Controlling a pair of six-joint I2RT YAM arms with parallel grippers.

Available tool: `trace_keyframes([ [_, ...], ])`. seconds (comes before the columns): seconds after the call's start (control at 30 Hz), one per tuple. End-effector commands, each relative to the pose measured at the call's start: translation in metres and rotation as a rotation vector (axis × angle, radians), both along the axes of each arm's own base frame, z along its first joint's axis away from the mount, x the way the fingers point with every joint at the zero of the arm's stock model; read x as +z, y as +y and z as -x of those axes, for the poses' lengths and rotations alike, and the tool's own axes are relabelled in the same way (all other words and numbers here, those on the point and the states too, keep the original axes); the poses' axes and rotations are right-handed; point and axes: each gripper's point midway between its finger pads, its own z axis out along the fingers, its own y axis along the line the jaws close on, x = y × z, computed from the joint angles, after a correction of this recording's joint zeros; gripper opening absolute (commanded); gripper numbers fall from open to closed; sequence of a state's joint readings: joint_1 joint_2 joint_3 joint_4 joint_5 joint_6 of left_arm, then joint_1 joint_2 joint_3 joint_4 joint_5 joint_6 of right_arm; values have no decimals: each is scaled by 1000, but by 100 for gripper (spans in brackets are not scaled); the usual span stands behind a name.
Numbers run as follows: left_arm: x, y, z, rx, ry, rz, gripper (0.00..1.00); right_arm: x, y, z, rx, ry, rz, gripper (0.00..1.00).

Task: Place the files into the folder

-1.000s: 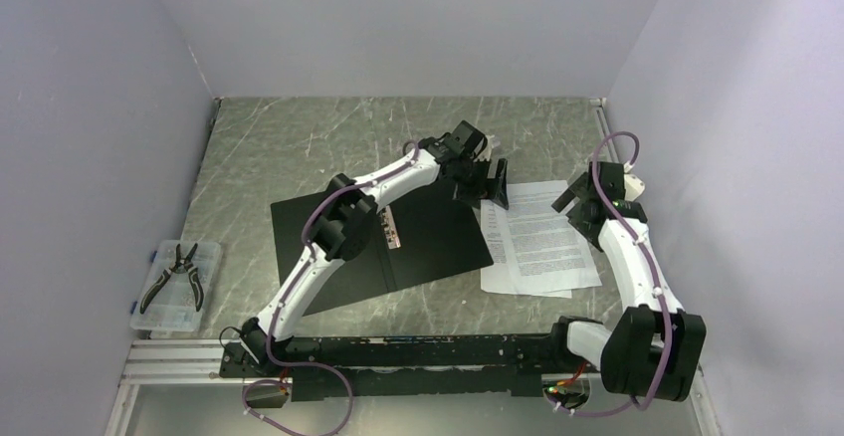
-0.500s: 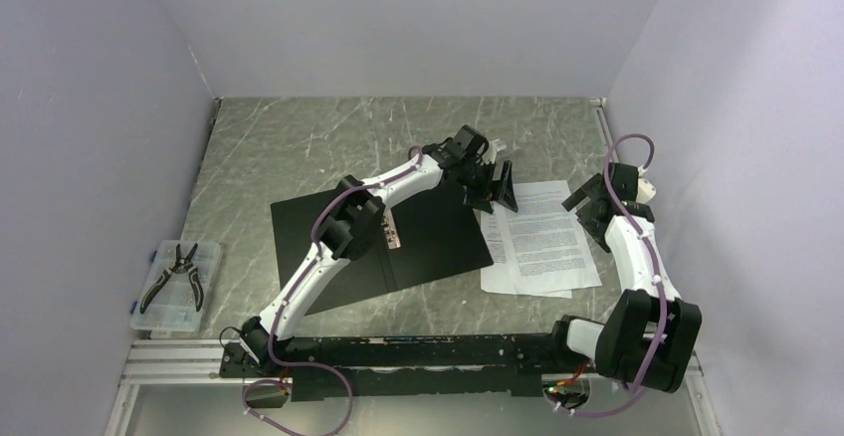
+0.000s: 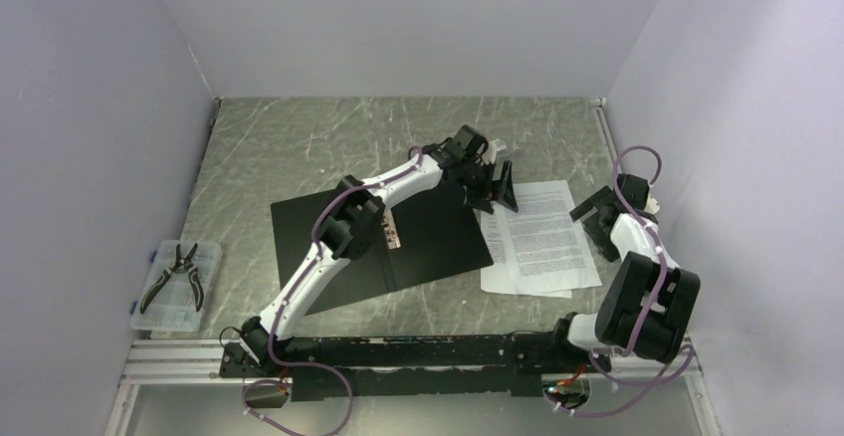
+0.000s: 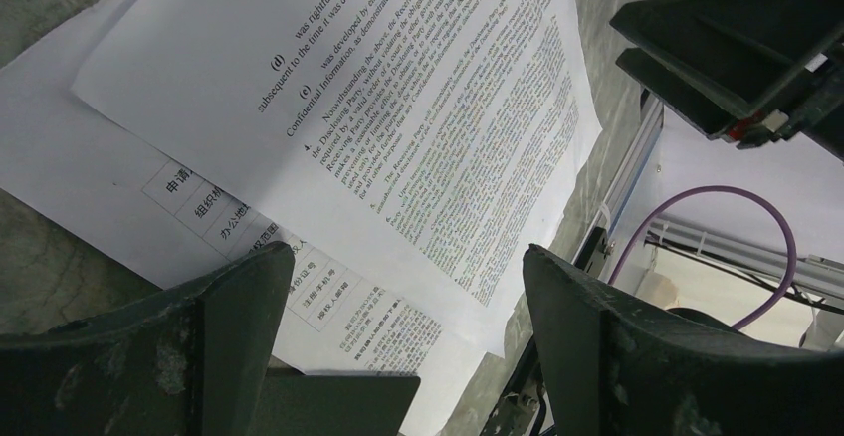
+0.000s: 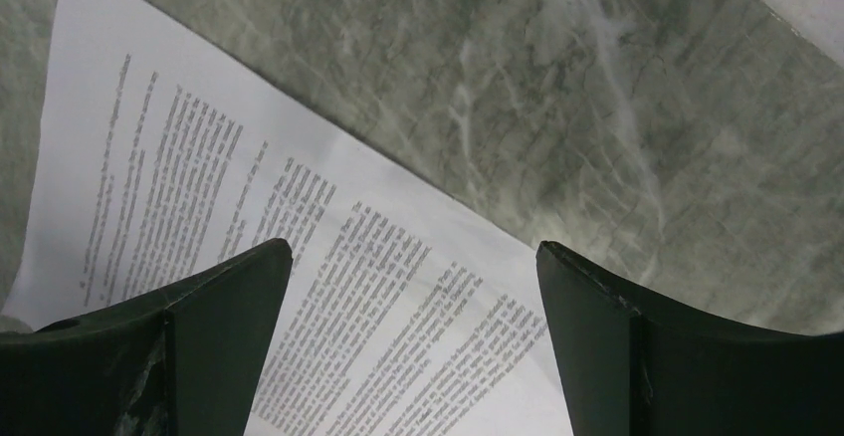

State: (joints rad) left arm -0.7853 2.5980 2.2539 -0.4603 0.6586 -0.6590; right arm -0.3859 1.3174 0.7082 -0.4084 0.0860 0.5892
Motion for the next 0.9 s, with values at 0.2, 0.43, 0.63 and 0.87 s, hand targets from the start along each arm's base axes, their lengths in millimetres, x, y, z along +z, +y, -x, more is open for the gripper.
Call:
trace_keyframes([
  [0.2,-7,0,2,-14,3,-15,93,-24,0,-10,28,-12,-43,100],
  [0.43,-11,0,2,-18,19,-14,93,-29,20,-7,87,-28,-128,99],
  [0.63,-11,-1,2,-21,22,-12,93,-31,37,-8,122,-59,-206,99],
  [0.87,-13,0,3,-25,25,-13,93,-31,58,-11,165,-112,-310,97],
])
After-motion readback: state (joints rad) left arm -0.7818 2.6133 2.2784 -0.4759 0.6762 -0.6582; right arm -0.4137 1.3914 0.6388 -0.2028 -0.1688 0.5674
